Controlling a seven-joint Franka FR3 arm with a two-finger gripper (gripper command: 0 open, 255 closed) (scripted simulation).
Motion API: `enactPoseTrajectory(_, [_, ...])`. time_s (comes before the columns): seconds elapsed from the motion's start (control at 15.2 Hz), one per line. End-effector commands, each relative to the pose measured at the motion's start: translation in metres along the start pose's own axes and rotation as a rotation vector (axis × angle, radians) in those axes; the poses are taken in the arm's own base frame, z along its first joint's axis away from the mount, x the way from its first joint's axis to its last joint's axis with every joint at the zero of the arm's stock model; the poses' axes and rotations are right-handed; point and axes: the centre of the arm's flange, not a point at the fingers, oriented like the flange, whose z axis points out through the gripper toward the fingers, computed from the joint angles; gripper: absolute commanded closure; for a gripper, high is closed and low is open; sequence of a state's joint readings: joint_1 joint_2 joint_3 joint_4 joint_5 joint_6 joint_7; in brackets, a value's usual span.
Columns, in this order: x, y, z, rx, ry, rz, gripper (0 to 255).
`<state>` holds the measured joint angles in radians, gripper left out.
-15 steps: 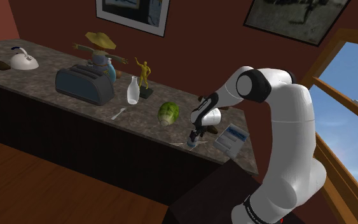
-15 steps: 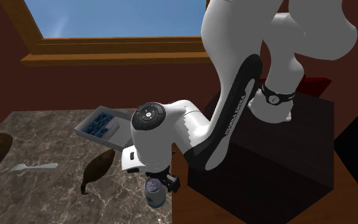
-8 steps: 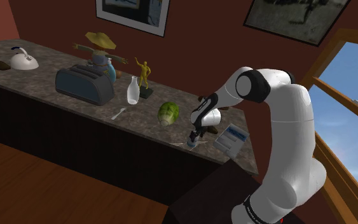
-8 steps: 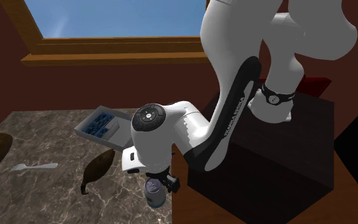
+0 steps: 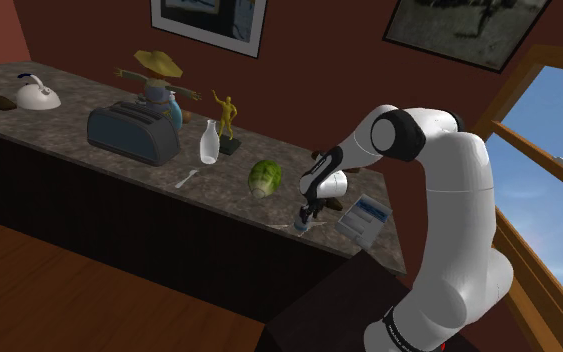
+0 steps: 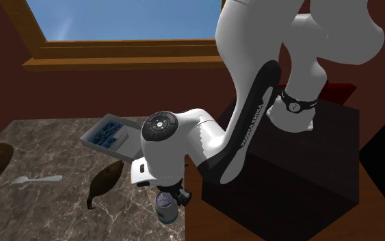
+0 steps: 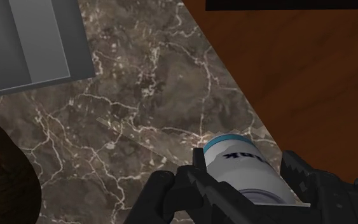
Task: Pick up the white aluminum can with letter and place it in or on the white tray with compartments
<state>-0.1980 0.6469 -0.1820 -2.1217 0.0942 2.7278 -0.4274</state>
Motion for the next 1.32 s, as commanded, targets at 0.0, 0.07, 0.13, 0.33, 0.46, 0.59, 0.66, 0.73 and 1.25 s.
enactPoseTrajectory(0.0, [0.0,0.0,0.001,0.0,0.0,0.0,255])
enactPoseTrajectory(0.07, [0.0,0.0,0.001,0.0,0.0,0.0,255])
enactPoseTrajectory(0.13, [-0.001,0.0,-0.005,0.0,0.0,0.0,255])
enactPoseTrajectory(0.33, [-0.001,0.001,-0.02,0.0,0.0,0.0,255])
enactPoseTrajectory(0.46, [-0.002,0.002,-0.031,0.0,0.0,0.0,255])
enactPoseTrajectory(0.59, [-0.002,0.002,-0.041,0.0,0.0,0.0,255])
enactPoseTrajectory(0.66, [-0.001,0.002,-0.036,0.0,0.0,0.0,255])
enactPoseTrajectory(0.73, [-0.001,0.002,-0.036,0.0,0.0,0.0,0])
enactPoseTrajectory(1.25, [0.051,0.048,0.022,0.186,0.11,0.107,0])
